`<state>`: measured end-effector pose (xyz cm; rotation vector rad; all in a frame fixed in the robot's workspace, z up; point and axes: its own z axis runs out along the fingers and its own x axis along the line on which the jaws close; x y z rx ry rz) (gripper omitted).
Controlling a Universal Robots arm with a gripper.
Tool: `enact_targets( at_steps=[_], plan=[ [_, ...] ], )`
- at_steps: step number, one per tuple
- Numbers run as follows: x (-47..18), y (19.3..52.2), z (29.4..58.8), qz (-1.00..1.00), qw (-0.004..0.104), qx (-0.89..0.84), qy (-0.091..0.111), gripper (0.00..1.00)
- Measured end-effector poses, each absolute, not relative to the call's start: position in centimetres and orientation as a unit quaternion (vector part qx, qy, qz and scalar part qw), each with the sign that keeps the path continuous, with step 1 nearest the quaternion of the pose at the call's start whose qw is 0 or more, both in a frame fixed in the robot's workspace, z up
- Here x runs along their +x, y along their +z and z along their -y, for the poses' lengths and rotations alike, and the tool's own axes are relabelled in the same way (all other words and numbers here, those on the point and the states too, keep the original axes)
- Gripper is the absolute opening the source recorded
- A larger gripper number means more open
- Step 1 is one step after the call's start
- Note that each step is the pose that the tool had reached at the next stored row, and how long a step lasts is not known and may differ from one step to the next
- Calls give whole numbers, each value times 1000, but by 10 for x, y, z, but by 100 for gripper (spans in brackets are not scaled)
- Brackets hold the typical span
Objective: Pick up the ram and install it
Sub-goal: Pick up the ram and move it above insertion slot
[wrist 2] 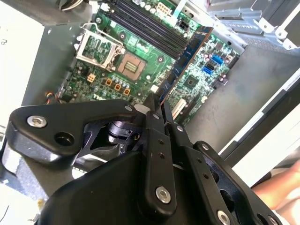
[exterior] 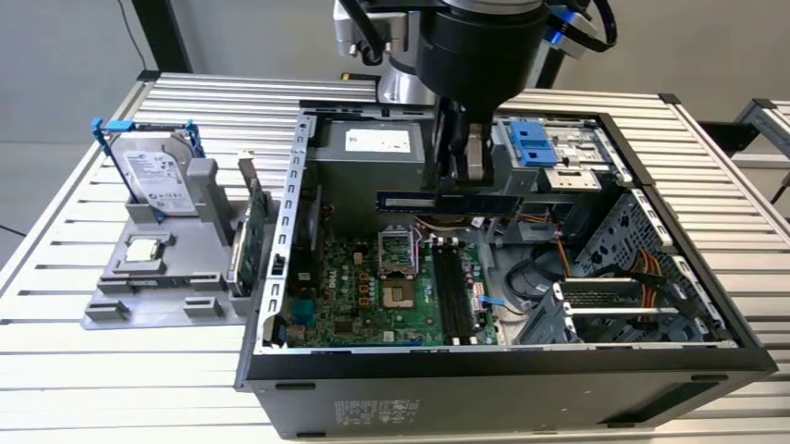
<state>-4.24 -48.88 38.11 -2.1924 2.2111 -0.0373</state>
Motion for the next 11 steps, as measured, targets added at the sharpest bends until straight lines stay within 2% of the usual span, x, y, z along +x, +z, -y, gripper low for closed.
enact_targets(
  at_steps=[11],
  plan=[
    [-27,381,489,-716,14,-698,-12,0]
  ],
)
